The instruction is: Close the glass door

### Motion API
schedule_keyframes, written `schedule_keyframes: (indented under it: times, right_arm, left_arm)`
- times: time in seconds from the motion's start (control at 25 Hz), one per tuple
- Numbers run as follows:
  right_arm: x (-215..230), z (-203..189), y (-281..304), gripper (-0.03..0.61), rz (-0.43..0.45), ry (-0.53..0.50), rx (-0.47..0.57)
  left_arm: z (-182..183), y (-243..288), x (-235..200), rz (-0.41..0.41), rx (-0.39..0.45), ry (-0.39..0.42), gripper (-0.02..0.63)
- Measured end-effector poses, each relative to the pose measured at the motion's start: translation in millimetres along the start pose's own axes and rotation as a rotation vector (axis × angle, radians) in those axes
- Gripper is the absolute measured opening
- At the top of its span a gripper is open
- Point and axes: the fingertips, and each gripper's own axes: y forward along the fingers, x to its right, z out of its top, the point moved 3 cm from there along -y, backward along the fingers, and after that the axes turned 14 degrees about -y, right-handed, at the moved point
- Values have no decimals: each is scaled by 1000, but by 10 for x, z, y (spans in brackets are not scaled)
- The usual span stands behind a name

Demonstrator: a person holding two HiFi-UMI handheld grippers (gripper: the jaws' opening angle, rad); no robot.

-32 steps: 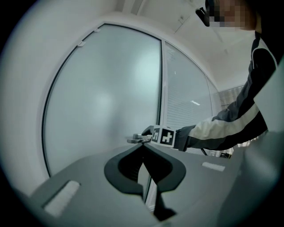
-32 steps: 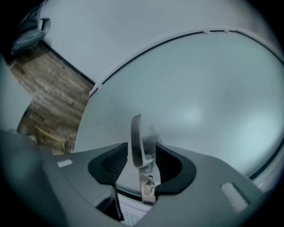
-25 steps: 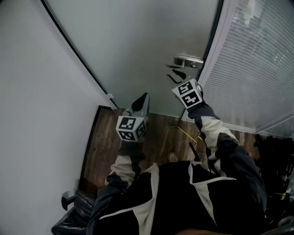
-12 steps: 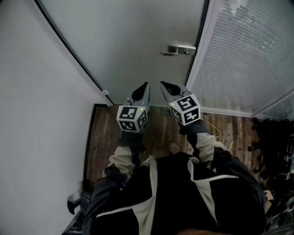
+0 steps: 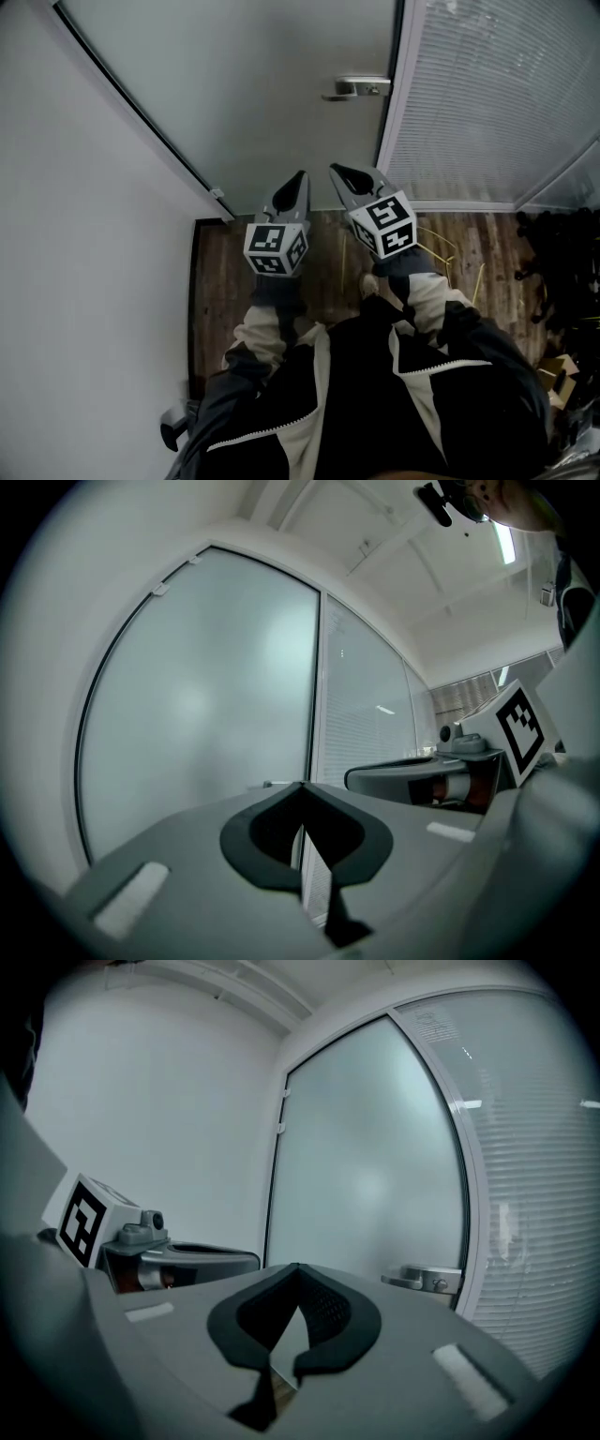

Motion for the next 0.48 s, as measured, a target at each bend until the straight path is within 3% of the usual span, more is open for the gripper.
schedule_keyframes:
  times: [0.48]
  right_arm:
    - [-251,31,-44,1,-5,-26,-32]
  left_arm:
    - [5,-253,-81,3,23,-27,3]
